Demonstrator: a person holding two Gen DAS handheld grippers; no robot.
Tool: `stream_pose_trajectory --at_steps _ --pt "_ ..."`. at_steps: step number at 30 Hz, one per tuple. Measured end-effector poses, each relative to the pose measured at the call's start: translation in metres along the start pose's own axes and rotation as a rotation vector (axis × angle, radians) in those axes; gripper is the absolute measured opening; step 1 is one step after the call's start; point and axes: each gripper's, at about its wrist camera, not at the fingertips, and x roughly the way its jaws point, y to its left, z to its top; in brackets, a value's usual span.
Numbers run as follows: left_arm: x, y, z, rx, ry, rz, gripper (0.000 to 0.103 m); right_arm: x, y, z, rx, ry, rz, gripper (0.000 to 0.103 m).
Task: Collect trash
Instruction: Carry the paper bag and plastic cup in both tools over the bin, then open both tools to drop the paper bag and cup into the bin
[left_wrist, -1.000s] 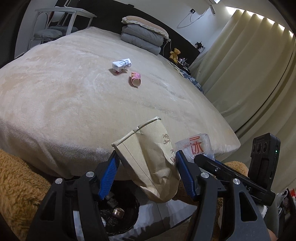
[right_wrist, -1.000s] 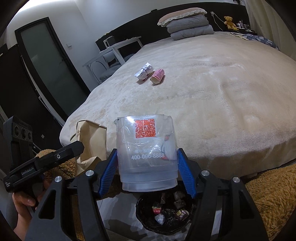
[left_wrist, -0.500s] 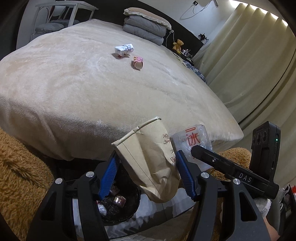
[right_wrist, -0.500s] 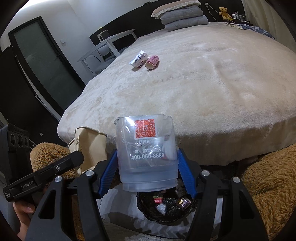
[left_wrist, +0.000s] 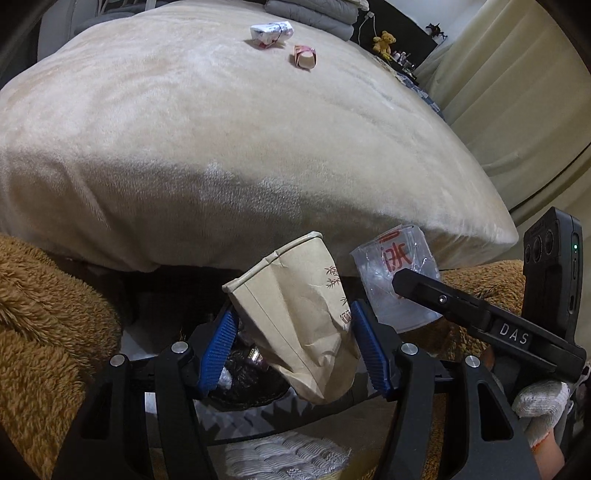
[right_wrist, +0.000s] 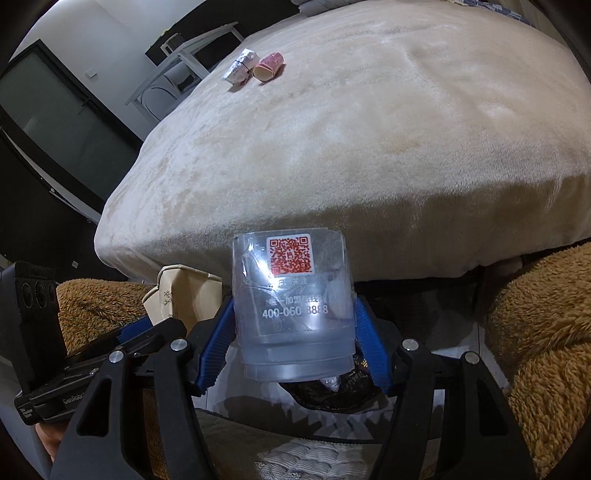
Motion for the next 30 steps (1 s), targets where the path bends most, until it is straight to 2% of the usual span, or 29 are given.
stream_pose_trajectory --at_steps 7,17,25,30 --pt "0.018 0.003 -0.004 0.001 0.087 0.043 0.061 0.023 -0.011 -0.003 0.040 0.100 -0.041 0.064" --pt "0.038 0.005 -0.009 0.012 0.180 0.105 0.061 0.041 -0.031 -0.008 0.092 0.182 -0.033 0.064" --pt "0.038 0.006 -0.009 0.015 0.186 0.095 0.064 0.042 -0.038 -0.012 0.116 0.186 -0.005 0.066" --pt "0.036 0.001 -0.009 0.028 0.183 0.078 0.071 0.046 -0.037 -0.010 0.130 0.191 0.001 0.072"
